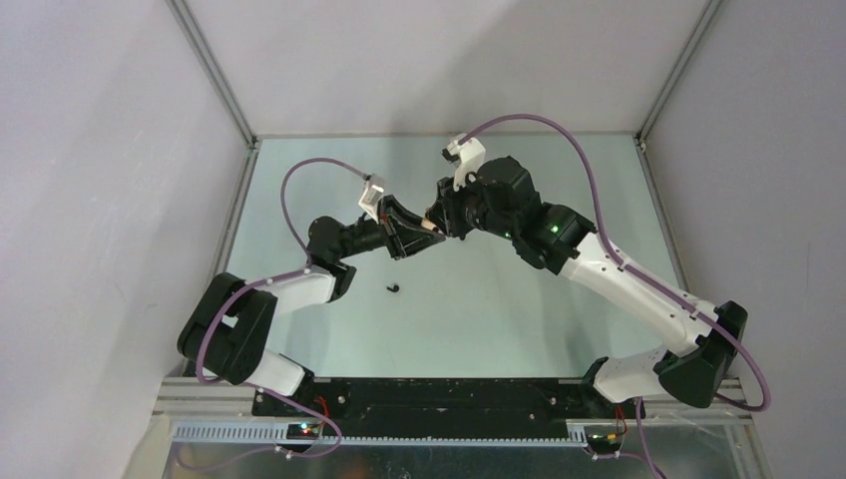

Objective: Insert the wireless bluetooth earbuds into the charging case
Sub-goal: Place the earbud in the charging case.

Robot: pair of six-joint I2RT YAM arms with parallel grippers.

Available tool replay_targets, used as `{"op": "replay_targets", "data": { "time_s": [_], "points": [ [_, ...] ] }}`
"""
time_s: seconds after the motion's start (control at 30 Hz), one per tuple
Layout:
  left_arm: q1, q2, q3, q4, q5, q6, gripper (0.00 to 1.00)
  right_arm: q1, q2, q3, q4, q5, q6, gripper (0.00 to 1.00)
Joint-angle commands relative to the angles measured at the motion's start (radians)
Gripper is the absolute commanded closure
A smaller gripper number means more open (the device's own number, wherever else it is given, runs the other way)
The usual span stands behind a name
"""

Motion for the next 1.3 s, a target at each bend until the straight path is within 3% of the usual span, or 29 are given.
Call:
{"op": "replay_targets", "data": {
  "time_s": [0.0, 0.57, 1.27],
  "points": [
    [0.006, -0.032, 0.003, 0.087, -0.022, 0.003, 0.97, -0.004, -0.029, -0.016, 0.003, 0.005, -0.009, 0.75],
    [0.004, -0.041, -0.005, 0.098, 0.025, 0.042, 0.97, -0.011, -0.065, 0.011, 0.006, 0.018, -0.075, 0.61],
    [0.004, -0.085, -0.014, 0.072, 0.059, 0.092, 0.97, 0.035, -0.081, 0.008, 0.002, 0.067, -0.178, 0.61]
  ]
}}
